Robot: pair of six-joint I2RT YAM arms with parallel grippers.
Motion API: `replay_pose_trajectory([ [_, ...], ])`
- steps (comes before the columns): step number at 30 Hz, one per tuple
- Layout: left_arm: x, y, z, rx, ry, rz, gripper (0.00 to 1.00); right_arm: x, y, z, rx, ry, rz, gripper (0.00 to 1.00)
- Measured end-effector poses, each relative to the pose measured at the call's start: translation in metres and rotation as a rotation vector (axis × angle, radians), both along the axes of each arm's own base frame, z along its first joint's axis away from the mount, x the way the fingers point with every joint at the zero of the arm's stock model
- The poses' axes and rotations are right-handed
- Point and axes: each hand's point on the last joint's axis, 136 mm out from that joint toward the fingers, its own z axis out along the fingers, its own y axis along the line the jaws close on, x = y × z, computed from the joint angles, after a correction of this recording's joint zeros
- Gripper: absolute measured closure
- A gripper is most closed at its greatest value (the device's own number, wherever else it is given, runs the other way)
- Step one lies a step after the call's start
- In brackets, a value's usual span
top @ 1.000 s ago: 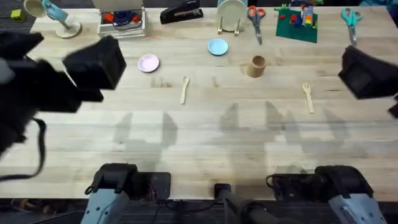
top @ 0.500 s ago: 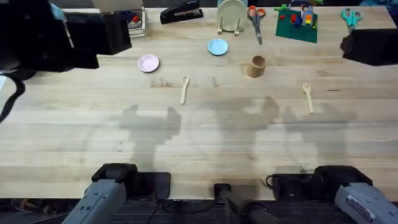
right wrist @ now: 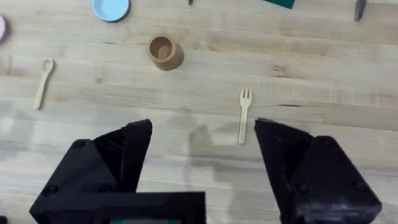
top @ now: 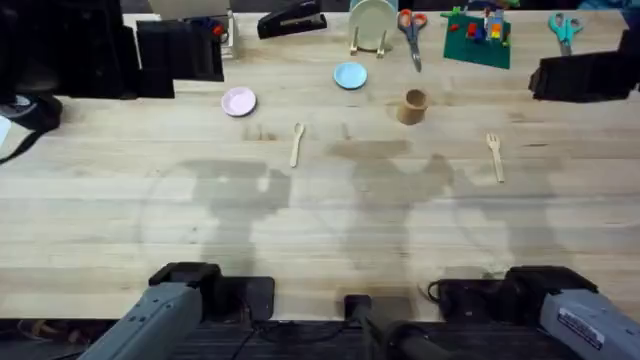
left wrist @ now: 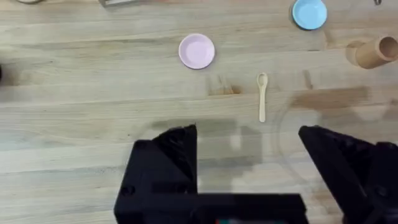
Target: Pick up a utensil and set it on the pink plate, then put the other utensil in the container.
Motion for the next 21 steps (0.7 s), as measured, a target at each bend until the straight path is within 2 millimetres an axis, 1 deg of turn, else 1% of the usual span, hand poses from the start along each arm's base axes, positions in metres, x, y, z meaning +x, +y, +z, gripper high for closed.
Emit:
replay_pose_trajectory([
  [8,-0.001,-0.001,-0.001,-0.006,0.006,-0.005,0.006,0.0,0.001,0.0,0.004,0.0,0.003,0.007],
  [11,-0.006,-0.003,-0.007,-0.014,0.046,-0.008,0.006,0.0,0.001,0.0,0.004,-0.001,0.004,0.007],
  [15,-0.009,-0.006,-0.026,-0.022,0.161,-0.012,0.004,0.001,0.001,0.001,0.005,-0.008,0.002,0.007],
  [18,0.003,-0.017,-0.043,-0.025,0.237,-0.042,0.004,0.005,0.001,0.004,0.015,-0.025,-0.008,0.007],
  [21,0.017,-0.033,-0.069,-0.017,0.305,-0.075,0.004,0.007,0.001,0.007,0.02,-0.038,-0.014,0.006],
])
